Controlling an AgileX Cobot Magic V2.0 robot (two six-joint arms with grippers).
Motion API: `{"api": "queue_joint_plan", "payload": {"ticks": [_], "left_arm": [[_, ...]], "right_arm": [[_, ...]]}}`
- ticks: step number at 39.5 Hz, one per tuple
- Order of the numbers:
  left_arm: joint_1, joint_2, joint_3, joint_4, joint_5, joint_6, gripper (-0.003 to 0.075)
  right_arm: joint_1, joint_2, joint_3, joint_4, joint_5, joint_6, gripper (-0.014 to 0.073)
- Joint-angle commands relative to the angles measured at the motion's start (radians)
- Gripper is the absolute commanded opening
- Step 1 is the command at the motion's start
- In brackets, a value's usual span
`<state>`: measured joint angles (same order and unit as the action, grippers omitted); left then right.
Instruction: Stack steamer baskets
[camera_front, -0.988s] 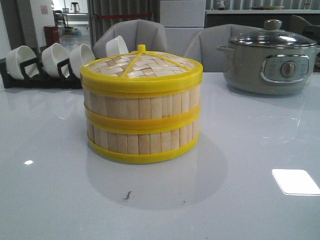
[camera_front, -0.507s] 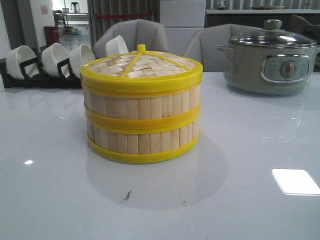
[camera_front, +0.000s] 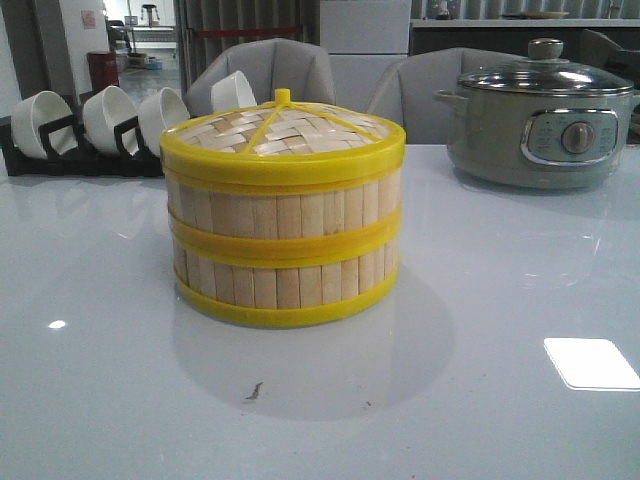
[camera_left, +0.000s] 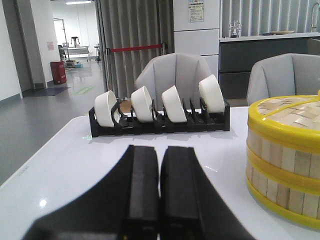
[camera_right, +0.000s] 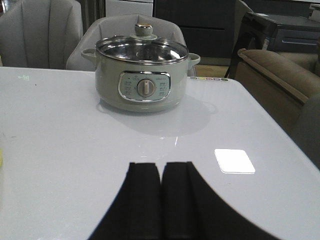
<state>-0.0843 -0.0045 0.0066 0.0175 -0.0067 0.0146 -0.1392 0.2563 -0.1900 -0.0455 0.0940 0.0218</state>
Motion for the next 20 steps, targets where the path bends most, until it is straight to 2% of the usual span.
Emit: {"api": "queue_joint_plan", "payload": {"ticks": [1, 20], "left_arm": [[-0.004, -0.014, 0.001, 0.028, -0.087, -0.021, 0.0085], [-0.004, -0.014, 0.001, 0.050, -0.079, -0.021, 0.0085]], "right_arm": [[-0.007, 0.009, -0.029, -0.008, -0.086, -0.007, 0.0066], [-0.007, 0.009, -0.029, -0.008, -0.086, -0.007, 0.0066]]}}
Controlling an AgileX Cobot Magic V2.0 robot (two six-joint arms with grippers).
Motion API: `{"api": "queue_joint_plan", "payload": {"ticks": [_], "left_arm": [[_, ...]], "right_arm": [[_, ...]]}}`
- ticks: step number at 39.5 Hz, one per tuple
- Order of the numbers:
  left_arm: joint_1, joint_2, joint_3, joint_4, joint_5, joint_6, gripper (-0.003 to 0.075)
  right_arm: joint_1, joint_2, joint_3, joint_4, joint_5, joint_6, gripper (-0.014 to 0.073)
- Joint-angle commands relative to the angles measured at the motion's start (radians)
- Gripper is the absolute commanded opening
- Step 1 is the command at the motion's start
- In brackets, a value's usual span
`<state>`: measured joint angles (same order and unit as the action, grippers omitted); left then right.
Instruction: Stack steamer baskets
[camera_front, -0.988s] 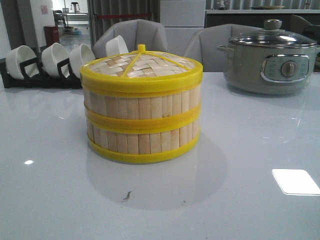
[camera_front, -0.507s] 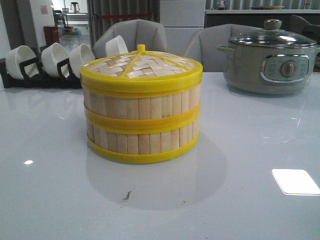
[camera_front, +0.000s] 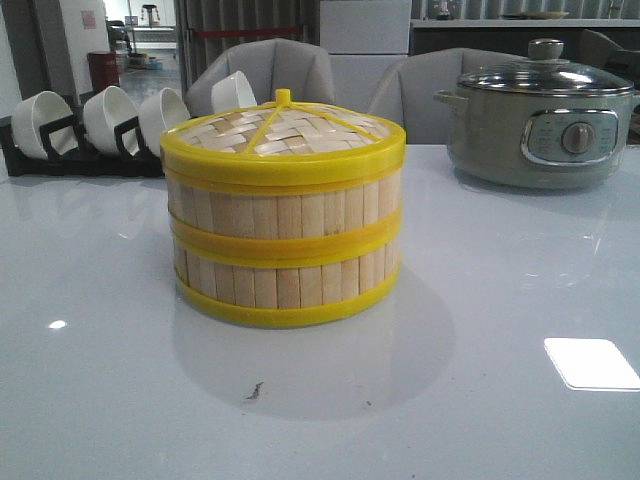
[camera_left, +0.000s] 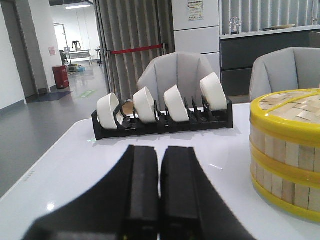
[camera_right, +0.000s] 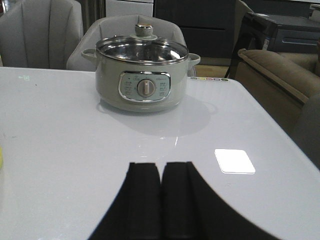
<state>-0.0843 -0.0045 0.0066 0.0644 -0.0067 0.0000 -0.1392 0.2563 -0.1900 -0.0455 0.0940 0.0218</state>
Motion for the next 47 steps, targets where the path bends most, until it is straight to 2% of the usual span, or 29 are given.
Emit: {"api": "queue_joint_plan", "payload": {"ticks": [1, 47], "left_arm": [[-0.004, -0.014, 0.001, 0.003, -0.076, -0.006, 0.0085], [-0.004, -0.012, 0.001, 0.003, -0.076, -0.006, 0.0085]], "right_arm": [[-0.007, 0.009, -0.029, -0.008, -0.086, -0.007, 0.0066], [-0.006, -0.003, -0.029, -0.031, -0.071, -0.009, 0.0066]]}}
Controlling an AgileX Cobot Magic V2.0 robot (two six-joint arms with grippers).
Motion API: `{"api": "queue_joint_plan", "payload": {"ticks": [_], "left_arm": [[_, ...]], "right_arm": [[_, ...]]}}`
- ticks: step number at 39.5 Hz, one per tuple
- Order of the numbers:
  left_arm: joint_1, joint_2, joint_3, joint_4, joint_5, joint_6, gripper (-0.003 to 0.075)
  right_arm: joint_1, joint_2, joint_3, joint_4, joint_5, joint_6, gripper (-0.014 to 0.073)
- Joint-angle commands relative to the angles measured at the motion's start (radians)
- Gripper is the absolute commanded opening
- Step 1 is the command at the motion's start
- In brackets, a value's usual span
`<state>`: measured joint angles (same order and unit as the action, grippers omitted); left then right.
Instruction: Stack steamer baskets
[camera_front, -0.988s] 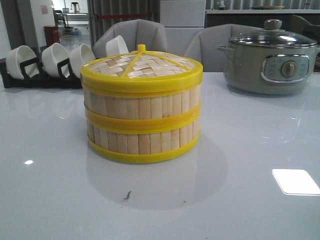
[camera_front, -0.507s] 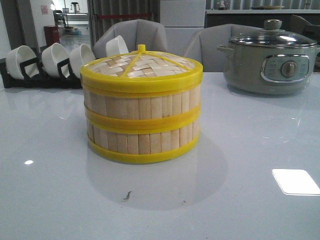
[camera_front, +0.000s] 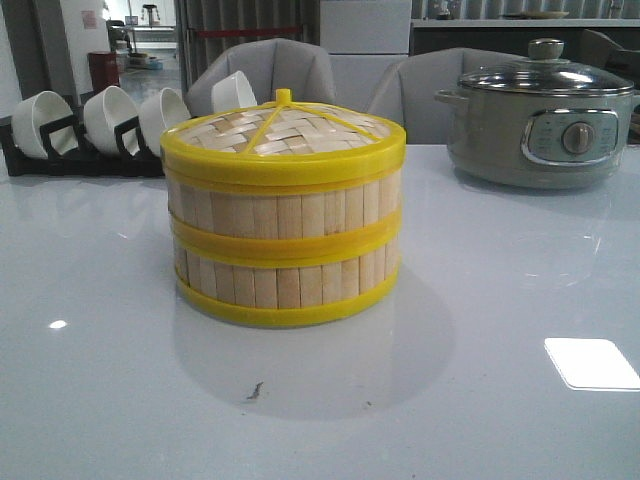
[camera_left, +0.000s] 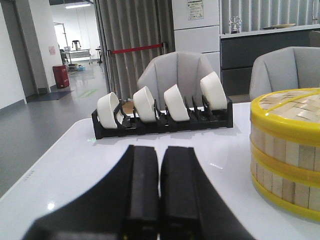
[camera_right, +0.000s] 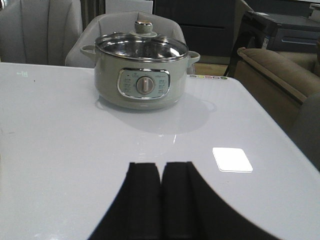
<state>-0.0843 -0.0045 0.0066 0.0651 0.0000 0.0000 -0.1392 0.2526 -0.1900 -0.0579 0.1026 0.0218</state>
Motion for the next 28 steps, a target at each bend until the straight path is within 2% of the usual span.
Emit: {"api": "queue_joint_plan", "payload": {"ticks": [1, 12, 17, 28], "left_arm": [[-0.004, -0.012, 0.001, 0.002, -0.083, -0.006, 0.0085], [-0.004, -0.012, 0.001, 0.002, -0.083, -0.006, 0.0085], [-0.004, -0.012, 0.001, 0.002, -0.083, -0.006, 0.0085], [-0.004, -0.012, 0.001, 0.002, -0.083, -0.006, 0.0085]], "right_arm": [[-0.002, -0.003, -0.029, -0.018, -0.080, -0.009, 0.0066], [0.014, -0.088, -0.029, 0.015, -0.084, 0.006, 0.0066], [0.029, -0.141, -0.023, 0.038, -0.012, 0.006, 0.0066], [0.032, -0.254, 0.141, 0.082, -0.009, 0.006, 0.0066]]}}
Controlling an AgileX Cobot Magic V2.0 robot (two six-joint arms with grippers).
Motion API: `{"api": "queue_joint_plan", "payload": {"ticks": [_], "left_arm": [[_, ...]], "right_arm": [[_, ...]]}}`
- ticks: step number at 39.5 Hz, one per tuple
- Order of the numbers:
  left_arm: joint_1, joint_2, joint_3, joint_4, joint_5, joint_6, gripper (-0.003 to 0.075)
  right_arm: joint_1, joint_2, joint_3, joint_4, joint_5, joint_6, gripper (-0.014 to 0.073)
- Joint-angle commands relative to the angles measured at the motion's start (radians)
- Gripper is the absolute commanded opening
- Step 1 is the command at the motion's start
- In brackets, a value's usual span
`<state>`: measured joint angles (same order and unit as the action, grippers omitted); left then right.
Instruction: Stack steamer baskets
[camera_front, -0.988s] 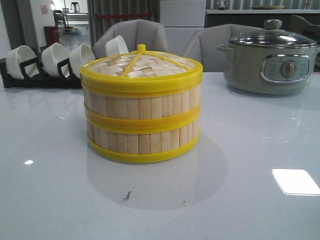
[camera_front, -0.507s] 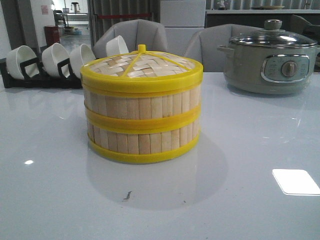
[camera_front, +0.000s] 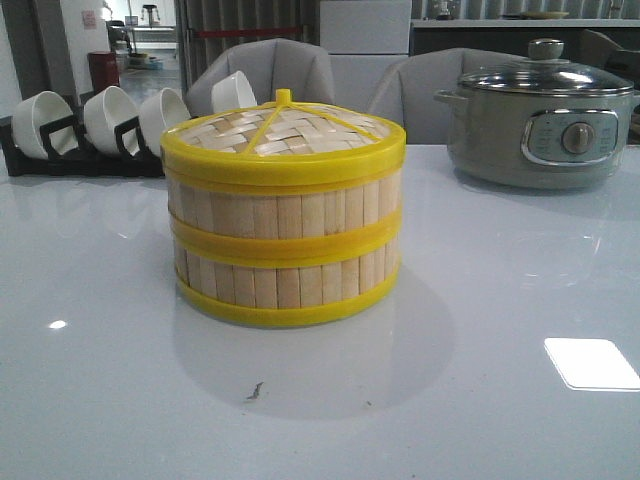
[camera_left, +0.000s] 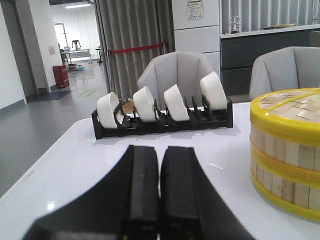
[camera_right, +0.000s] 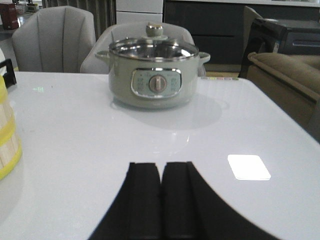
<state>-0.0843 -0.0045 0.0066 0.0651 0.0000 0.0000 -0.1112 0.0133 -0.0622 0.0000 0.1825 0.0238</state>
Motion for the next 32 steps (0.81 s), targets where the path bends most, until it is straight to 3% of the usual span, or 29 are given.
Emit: {"api": "queue_joint_plan", "payload": {"ticks": [1, 6, 32], "left_arm": [[-0.004, -0.012, 0.001, 0.002, -0.083, -0.006, 0.0085], [-0.004, -0.012, 0.001, 0.002, -0.083, -0.006, 0.0085], [-0.004, -0.012, 0.001, 0.002, -0.083, -0.006, 0.0085]], "right_arm": [[0.004, -0.027, 0.032, 0.037, -0.095, 0.004, 0.0066], [0.011, -0.045, 0.077, 0.095, -0.102, 0.004, 0.0066], [0.055, -0.045, 0.077, 0.074, -0.146, 0.002, 0.0066]]}}
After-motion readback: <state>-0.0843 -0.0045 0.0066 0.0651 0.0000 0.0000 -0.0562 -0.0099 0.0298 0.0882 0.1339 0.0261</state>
